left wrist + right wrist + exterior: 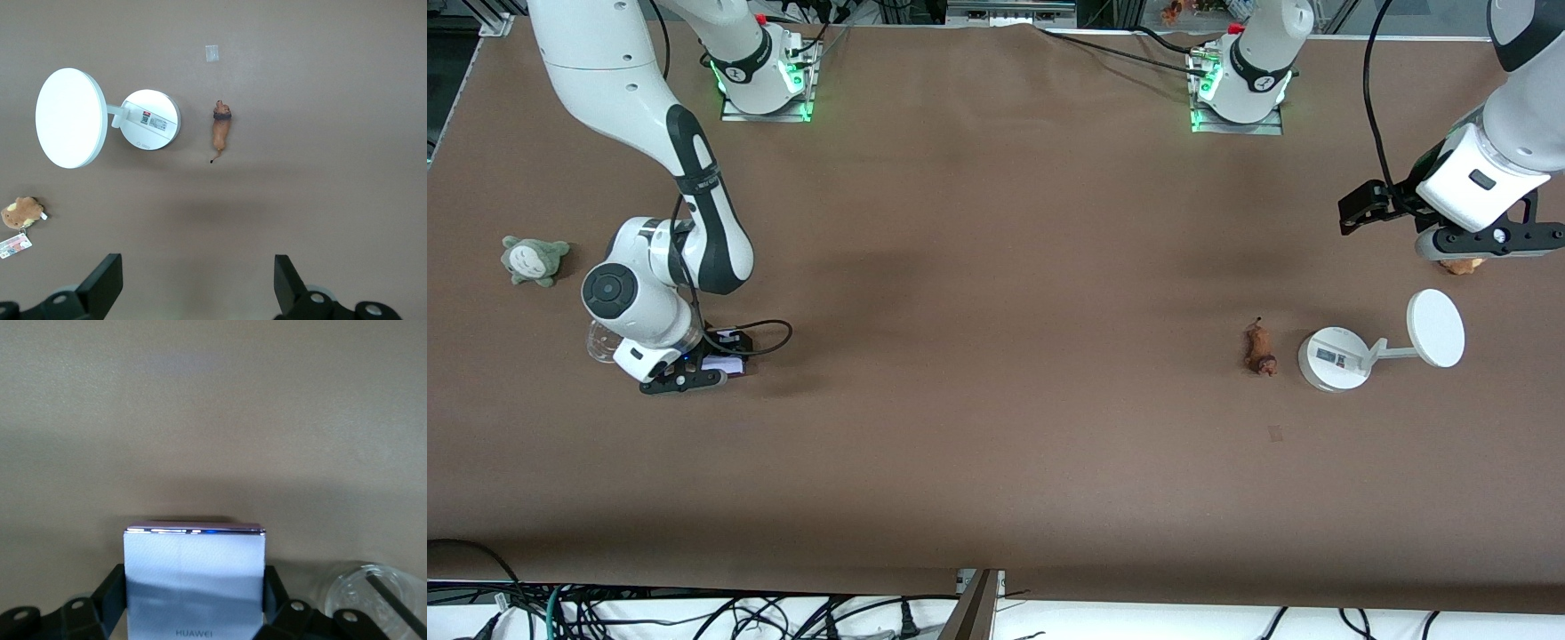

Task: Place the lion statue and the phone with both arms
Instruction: 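Lower the phone beside the clear cup and open the right gripper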

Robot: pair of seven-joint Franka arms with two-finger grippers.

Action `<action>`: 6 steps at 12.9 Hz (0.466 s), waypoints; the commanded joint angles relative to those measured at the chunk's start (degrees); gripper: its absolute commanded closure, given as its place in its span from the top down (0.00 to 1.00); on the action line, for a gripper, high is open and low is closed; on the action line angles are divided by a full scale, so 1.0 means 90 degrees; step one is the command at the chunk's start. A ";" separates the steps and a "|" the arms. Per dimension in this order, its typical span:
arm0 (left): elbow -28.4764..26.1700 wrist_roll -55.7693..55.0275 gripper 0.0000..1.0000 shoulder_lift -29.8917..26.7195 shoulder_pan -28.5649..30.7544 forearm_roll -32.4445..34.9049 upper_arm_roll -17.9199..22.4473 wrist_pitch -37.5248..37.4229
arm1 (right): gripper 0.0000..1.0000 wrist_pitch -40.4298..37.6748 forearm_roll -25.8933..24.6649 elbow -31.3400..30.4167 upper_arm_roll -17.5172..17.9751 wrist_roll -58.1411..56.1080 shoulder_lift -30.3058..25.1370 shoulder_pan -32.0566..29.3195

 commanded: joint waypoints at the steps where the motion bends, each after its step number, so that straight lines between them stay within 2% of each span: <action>1: -0.0089 0.0025 1.00 -0.0085 0.0006 -0.0010 -0.0006 0.0090 | 0.50 0.0116 0.0213 -0.0131 0.0039 -0.0223 -0.0076 -0.0035; 2: -0.0089 0.0025 1.00 -0.0075 -0.0003 -0.0010 -0.0016 0.0090 | 0.80 0.0116 0.0213 -0.0131 0.0039 -0.0223 -0.0076 -0.0035; 6: -0.0089 0.0025 1.00 -0.0075 -0.0003 -0.0010 -0.0016 0.0090 | 0.90 0.0116 0.0213 -0.0121 0.0039 -0.0272 -0.0086 -0.0035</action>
